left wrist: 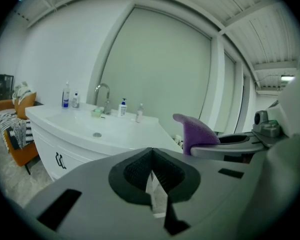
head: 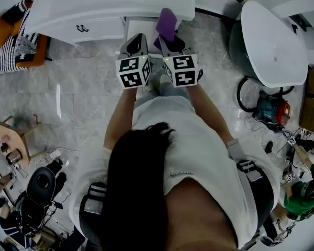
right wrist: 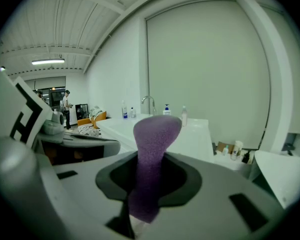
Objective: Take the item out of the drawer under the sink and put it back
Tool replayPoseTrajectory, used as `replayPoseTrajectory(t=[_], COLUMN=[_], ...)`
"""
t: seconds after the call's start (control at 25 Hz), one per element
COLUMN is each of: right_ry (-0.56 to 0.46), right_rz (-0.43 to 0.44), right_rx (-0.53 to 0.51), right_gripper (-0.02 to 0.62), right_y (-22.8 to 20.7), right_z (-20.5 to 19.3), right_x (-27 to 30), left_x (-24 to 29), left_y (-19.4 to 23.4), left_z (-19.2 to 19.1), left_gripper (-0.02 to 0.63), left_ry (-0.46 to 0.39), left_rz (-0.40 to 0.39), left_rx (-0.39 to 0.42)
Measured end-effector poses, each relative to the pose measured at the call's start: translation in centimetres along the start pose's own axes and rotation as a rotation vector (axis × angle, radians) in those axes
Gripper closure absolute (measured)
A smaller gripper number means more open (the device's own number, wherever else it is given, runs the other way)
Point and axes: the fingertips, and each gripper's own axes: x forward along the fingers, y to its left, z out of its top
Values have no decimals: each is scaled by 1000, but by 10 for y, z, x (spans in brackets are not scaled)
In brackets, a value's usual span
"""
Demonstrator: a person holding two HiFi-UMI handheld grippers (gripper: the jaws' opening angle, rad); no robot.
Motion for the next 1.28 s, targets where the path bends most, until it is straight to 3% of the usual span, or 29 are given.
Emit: replayPoseTrajectory(t=[0.88, 1.28], right_ry=[65, 70], right_rz=[19, 28], right_rx=[13, 14], right_gripper=[486, 486], right_y=[-10, -18], right_z=[-23, -19], right_x=[33, 22], left_x=[28, 27], left_y=[6, -10], left_z=[-15, -11], left_gripper=[603, 603], left_ry=[21, 30], left_rz=[1, 0], left_rx=[42, 42])
